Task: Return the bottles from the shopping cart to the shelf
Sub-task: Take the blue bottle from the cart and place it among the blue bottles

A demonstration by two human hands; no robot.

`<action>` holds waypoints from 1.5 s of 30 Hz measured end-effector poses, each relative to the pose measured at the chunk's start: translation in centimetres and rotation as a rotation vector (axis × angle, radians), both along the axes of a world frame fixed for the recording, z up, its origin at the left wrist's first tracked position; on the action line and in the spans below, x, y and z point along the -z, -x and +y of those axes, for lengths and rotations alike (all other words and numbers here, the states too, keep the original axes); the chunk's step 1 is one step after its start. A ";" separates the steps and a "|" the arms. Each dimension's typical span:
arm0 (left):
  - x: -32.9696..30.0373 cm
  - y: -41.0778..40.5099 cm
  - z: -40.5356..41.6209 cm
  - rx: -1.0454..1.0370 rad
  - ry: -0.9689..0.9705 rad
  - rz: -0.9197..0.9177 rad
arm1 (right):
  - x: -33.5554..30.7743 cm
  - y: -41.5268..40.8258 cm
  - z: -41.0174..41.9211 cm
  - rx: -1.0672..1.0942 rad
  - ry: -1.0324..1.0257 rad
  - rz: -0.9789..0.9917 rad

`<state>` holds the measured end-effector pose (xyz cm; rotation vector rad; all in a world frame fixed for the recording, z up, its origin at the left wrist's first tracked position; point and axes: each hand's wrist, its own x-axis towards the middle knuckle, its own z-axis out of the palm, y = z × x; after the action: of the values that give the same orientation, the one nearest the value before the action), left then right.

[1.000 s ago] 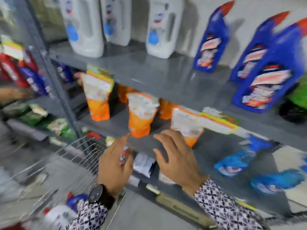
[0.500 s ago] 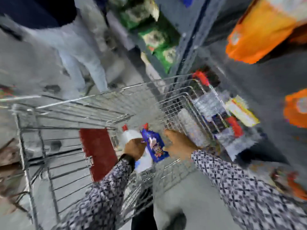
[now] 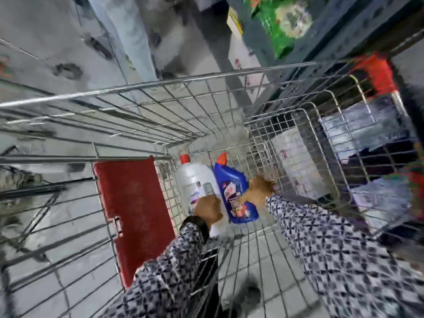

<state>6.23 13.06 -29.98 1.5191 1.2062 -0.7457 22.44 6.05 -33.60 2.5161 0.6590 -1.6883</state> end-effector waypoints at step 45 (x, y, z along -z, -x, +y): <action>-71.7 -28.2 -33.3 0.291 0.056 -1.634 | -75.1 -11.9 -41.1 1.041 -1.169 -1.273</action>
<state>34.42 -20.24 41.77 1.5749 -0.2696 0.3834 34.39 -35.05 41.46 4.0481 0.0741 1.1692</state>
